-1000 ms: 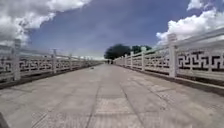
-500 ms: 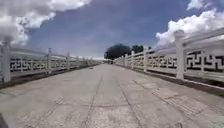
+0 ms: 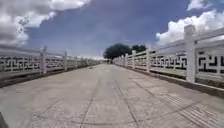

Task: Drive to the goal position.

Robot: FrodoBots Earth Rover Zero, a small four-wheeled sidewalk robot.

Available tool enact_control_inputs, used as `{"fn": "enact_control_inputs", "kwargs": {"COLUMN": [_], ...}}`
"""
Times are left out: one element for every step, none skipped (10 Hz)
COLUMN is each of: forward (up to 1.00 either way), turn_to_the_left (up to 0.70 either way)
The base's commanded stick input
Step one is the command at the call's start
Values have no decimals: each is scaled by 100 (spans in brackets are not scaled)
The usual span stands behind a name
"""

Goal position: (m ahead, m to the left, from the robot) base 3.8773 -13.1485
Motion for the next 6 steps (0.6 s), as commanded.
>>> {"fn": "enact_control_inputs", "kwargs": {"forward": [70, 70, 70, 70, 70, 70], "turn_to_the_left": [0, 0, 0, 0, 0, 0]}}
